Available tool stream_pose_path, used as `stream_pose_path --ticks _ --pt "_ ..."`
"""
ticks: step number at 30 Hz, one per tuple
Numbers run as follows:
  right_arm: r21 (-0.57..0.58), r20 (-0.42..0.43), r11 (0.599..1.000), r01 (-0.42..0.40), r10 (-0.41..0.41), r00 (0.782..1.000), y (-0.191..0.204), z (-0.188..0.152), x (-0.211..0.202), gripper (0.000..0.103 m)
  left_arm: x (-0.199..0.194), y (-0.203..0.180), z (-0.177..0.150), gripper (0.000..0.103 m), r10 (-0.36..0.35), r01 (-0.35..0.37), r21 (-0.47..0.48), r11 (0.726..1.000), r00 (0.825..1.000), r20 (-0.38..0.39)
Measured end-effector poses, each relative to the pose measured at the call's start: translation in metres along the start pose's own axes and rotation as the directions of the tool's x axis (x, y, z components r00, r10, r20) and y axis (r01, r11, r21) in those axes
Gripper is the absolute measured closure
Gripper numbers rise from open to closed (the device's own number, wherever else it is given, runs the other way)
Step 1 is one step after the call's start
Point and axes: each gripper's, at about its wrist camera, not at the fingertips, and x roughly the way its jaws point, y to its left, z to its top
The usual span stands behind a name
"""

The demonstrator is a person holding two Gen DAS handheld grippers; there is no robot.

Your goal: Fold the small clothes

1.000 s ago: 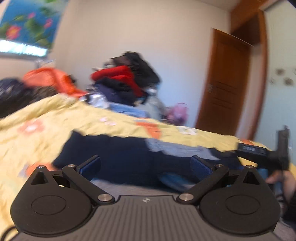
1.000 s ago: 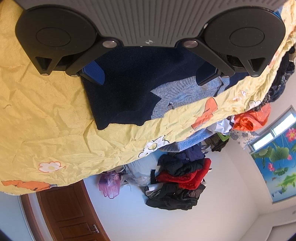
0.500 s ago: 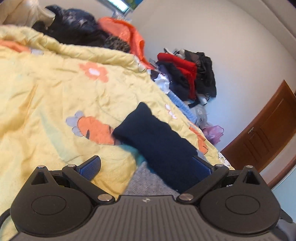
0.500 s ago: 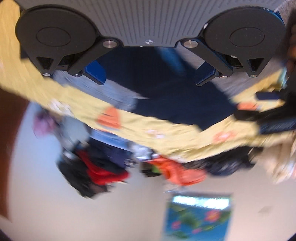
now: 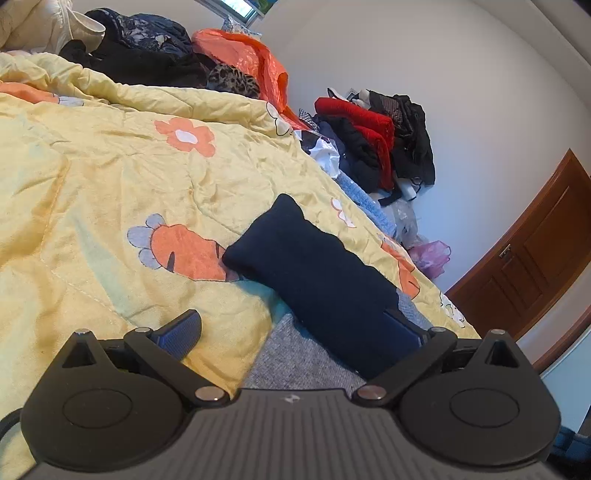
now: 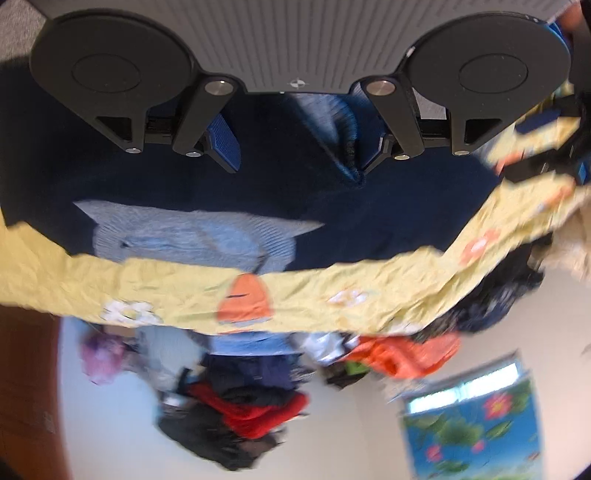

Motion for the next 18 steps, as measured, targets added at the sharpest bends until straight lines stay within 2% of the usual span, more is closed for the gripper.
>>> stream_pose_path --ticks 3,4,5,8,10,11,15,18 --pt "-0.087 -0.005 0.996 0.032 -0.032 0.999 0.015 -0.004 0.005 0.033 0.000 -0.001 0.000 0.000 0.000 0.000 -0.001 1.000 1.000 0.000" --pt "-0.099 -0.015 0.994 0.043 -0.045 0.999 0.017 -0.004 0.008 0.038 0.000 -0.001 0.000 0.000 0.000 0.000 0.000 1.000 1.000 0.000" --pt "-0.103 -0.026 0.993 0.050 -0.053 0.998 0.016 -0.003 0.011 0.052 0.000 -0.001 0.000 0.000 0.001 -0.001 0.000 1.000 1.000 0.000" --pt "-0.076 -0.036 0.996 0.050 -0.053 0.998 0.009 0.002 0.011 0.069 0.000 -0.001 0.000 0.000 0.001 -0.001 0.001 1.000 1.000 0.000" --pt "-0.031 -0.029 0.999 0.035 -0.036 0.999 -0.001 0.006 0.008 0.082 0.000 0.000 0.000 0.000 0.000 0.000 0.001 1.000 1.000 -0.001" --pt "0.012 -0.032 1.000 0.021 -0.021 0.999 -0.010 0.009 0.007 0.085 0.000 0.000 0.000 0.000 0.000 0.000 0.000 1.000 1.000 -0.001" --pt "0.202 -0.006 0.979 -0.036 0.038 0.999 -0.051 0.021 -0.005 0.087 0.000 -0.001 0.000 0.000 0.001 -0.001 0.003 1.000 1.000 -0.001" --pt "0.323 0.041 0.945 -0.052 0.041 0.998 -0.089 0.033 -0.023 0.087 0.001 -0.002 0.000 0.000 0.002 -0.002 0.010 1.000 1.000 -0.002"
